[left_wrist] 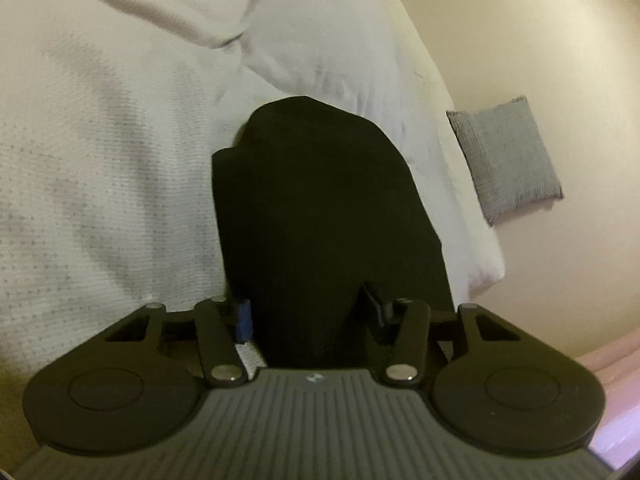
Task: Fold clothes
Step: 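Grasp the folded pants bundle with the left gripper while the right gripper grasps it too, then lift the pants bundle with both grippers and carry it toward the clothes stack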
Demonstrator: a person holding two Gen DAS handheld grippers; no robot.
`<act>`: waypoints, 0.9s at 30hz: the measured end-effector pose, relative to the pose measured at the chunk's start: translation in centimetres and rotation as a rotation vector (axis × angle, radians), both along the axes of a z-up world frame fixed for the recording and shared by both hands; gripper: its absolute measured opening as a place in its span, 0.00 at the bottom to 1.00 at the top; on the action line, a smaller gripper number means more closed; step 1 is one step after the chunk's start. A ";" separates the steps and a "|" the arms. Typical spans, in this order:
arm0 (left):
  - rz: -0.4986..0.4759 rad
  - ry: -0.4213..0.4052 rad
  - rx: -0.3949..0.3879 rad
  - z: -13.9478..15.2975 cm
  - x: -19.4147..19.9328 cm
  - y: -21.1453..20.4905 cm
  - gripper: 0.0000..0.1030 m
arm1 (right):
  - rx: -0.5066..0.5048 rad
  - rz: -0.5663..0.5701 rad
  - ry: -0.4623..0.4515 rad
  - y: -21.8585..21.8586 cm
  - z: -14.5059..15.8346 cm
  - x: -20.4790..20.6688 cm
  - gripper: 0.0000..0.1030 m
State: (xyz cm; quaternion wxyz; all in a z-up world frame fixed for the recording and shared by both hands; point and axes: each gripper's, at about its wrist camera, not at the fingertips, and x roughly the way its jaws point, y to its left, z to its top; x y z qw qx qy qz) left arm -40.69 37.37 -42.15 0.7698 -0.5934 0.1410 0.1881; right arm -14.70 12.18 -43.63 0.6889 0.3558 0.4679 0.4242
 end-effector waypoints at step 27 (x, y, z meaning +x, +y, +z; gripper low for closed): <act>0.098 -0.038 -0.014 19.4 -1.8 -1.5 0.23 | 0.082 0.193 0.105 4.1 13.2 2.2 0.20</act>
